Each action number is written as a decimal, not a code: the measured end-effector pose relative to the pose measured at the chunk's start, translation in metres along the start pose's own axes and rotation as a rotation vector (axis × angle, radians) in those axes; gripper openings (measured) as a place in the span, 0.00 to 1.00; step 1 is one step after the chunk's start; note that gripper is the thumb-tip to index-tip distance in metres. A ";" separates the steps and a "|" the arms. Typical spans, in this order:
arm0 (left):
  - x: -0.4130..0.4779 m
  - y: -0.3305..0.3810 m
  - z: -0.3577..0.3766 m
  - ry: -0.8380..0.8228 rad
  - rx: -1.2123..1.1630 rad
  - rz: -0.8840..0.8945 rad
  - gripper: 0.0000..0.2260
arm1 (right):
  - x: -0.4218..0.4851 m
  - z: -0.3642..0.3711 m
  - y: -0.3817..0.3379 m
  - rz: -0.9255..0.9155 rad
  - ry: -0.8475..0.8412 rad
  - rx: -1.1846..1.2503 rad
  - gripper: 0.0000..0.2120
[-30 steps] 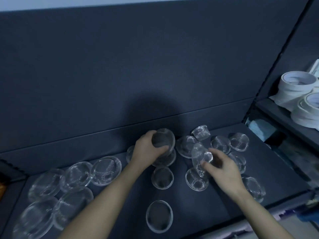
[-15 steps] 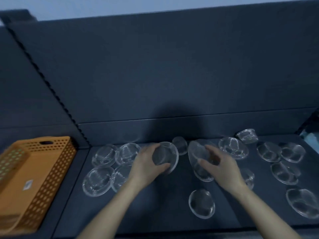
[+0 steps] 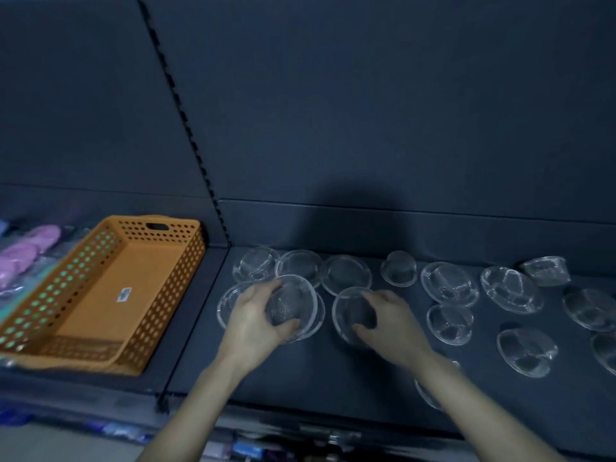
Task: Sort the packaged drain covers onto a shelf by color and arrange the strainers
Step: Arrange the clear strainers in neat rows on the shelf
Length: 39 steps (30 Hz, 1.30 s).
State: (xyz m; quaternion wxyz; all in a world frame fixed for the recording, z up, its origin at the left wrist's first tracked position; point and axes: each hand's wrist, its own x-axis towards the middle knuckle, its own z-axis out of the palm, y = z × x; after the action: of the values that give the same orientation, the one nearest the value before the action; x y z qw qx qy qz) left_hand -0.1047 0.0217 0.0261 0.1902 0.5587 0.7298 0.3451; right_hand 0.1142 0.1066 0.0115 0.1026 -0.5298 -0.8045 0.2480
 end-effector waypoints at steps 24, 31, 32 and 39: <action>-0.054 -0.075 -0.039 -0.095 0.144 -0.067 0.32 | 0.011 0.036 -0.014 -0.009 -0.036 -0.095 0.31; -0.049 -0.086 -0.031 -0.156 0.226 -0.051 0.32 | 0.006 0.038 -0.016 0.015 -0.020 -0.110 0.32; -0.049 -0.087 -0.029 -0.156 0.227 -0.045 0.32 | 0.006 0.038 -0.016 0.022 -0.018 -0.108 0.32; -0.049 -0.091 -0.027 -0.148 0.226 -0.049 0.32 | 0.009 0.038 -0.019 0.042 0.002 -0.115 0.31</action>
State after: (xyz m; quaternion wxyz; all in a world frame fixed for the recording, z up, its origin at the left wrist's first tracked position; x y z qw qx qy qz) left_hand -0.1695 -0.0452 -0.0259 0.1878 0.5828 0.7612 0.2138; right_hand 0.0791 0.0978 -0.0125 0.0675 -0.5518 -0.8060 0.2032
